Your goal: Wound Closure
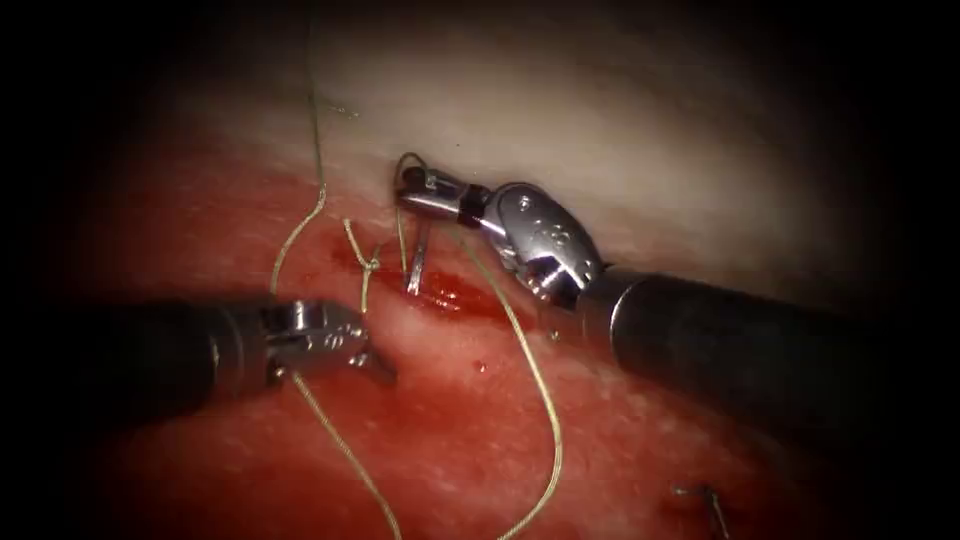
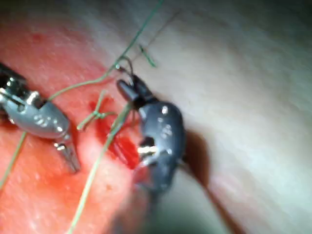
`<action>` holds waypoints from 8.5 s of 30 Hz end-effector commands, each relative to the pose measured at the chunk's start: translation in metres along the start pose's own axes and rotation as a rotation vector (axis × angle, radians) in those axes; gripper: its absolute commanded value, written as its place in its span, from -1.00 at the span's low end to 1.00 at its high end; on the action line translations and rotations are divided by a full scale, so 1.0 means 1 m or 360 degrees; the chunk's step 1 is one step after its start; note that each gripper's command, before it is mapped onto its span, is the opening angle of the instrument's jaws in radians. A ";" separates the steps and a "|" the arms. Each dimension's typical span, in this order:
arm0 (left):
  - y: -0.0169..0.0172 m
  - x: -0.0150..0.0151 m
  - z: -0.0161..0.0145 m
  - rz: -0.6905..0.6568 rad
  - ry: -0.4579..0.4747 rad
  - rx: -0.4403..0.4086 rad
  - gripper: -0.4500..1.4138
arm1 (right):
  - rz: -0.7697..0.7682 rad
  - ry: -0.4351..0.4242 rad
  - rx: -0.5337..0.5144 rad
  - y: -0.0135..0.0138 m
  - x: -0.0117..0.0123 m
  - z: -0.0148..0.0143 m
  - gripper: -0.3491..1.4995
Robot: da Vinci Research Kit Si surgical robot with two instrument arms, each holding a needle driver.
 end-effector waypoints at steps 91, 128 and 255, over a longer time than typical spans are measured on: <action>-0.0008 -0.0012 -0.0002 0.0007 0.0014 -0.0020 -1.00 | 0.1483 -0.0320 0.0284 -0.0053 -0.0044 0.0036 -1.00; -0.0009 -0.0013 -0.0003 0.0011 0.0015 -0.0023 -1.00 | 0.2230 -0.0468 0.0392 -0.0089 -0.0051 0.0039 -1.00; 0.0000 0.0028 -0.0006 0.1218 0.0739 0.0155 -1.00 | -0.0057 -0.0153 0.0163 0.0005 0.0035 -0.0082 0.44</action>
